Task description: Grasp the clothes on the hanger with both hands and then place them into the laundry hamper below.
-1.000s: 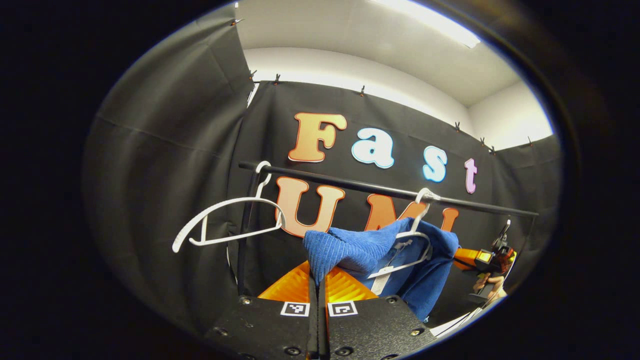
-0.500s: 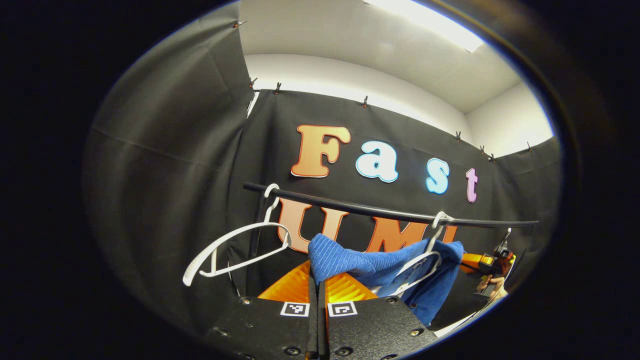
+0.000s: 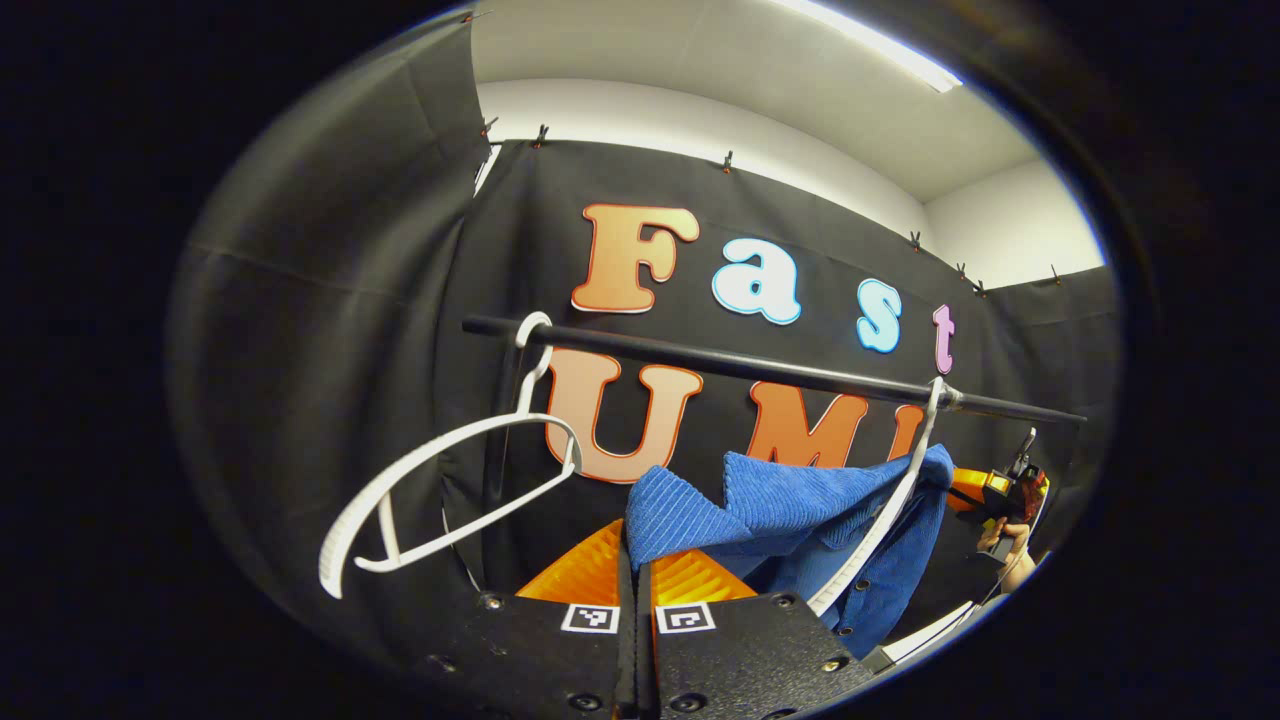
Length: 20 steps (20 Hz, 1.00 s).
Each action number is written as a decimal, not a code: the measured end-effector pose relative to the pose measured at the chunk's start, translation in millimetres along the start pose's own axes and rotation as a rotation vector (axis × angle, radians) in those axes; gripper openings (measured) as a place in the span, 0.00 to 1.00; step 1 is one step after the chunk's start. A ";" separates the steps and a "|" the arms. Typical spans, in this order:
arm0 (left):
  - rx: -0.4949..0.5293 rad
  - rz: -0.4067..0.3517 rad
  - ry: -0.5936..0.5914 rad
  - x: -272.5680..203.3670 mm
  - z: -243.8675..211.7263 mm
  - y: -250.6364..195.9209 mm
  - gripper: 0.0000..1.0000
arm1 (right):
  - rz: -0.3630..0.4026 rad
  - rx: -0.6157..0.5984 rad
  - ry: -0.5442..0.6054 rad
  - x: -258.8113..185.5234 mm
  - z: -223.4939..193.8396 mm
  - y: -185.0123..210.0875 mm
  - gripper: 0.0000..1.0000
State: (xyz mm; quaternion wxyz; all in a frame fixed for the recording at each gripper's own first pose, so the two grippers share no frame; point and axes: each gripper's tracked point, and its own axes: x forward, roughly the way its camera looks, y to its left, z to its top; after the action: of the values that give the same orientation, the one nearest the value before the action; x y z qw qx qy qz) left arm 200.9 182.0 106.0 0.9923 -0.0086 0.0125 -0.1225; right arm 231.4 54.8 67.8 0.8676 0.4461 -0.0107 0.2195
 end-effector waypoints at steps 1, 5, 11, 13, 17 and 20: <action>-0.010 -0.008 0.013 3.3 -6.3 1.0 0.00 | -0.011 0.002 -0.002 0.2 -0.5 -4.7 0.08; -0.024 -0.040 0.052 13.0 -25.6 0.0 0.00 | -0.063 -0.011 -0.011 9.0 -0.4 -23.4 0.08; -0.033 -0.060 0.087 15.2 -57.9 3.9 0.00 | -0.153 -0.007 -0.023 6.1 -8.4 -48.3 0.08; -0.054 -0.056 0.091 10.2 -64.7 7.6 0.00 | -0.186 -0.057 -0.007 0.7 -16.6 -53.6 0.07; -0.086 -0.053 0.114 -0.2 -80.7 12.7 0.00 | -0.223 -0.092 0.019 -2.7 -26.7 -56.9 0.08; -0.073 -0.043 0.127 -7.9 -90.7 13.8 0.00 | -0.260 -0.114 0.039 -13.2 -37.1 -64.7 0.08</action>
State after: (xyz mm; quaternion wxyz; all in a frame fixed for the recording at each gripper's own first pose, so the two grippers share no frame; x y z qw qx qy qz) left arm 194.2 196.0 15.3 0.9858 -0.0372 0.0795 -0.1434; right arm 238.1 46.1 -7.2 0.9128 0.3892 0.0515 0.1129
